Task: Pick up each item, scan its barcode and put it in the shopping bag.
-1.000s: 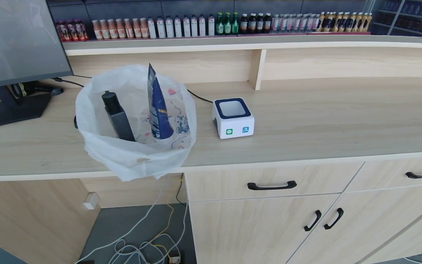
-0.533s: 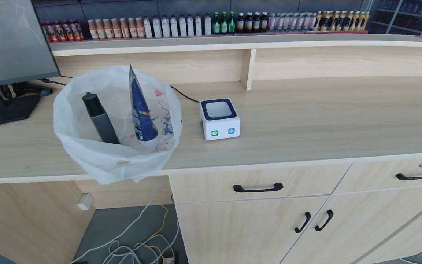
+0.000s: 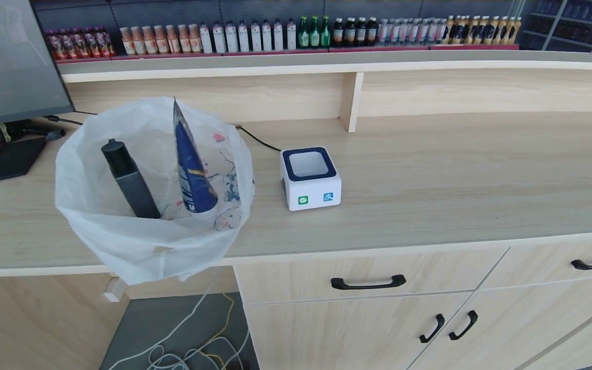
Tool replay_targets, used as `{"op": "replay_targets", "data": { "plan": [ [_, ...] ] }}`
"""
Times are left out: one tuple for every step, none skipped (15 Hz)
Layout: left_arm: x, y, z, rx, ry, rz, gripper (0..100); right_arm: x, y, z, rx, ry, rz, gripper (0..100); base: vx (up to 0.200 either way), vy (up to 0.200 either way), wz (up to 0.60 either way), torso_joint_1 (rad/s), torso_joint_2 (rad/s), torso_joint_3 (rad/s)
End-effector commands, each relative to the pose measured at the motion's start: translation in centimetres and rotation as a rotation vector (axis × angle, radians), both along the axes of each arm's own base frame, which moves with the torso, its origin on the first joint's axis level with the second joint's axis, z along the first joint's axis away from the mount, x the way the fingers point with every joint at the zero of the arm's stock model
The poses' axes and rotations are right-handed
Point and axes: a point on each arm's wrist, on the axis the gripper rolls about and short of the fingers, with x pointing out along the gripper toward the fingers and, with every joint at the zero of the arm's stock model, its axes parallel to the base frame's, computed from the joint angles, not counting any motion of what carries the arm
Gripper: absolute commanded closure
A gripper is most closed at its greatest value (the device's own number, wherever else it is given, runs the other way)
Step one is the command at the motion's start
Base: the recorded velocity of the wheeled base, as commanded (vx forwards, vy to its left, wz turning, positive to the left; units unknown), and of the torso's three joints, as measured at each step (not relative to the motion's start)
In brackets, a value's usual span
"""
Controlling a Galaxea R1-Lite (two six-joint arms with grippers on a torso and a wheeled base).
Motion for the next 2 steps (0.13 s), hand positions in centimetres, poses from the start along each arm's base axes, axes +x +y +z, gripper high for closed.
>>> {"op": "replay_targets", "data": {
  "plan": [
    [0.00, 0.00, 0.00, 0.000, 0.000, 0.000, 0, 0.00, 0.00, 0.00, -0.001, 0.000, 0.000, 0, 0.000, 0.000, 0.00, 0.000, 0.00, 0.000],
    [0.00, 0.00, 0.00, 0.000, 0.000, 0.000, 0, 0.01, 0.00, 0.00, -0.001, 0.002, 0.000, 0, 0.000, 0.000, 0.00, 0.000, 0.00, 0.000]
  ]
}}
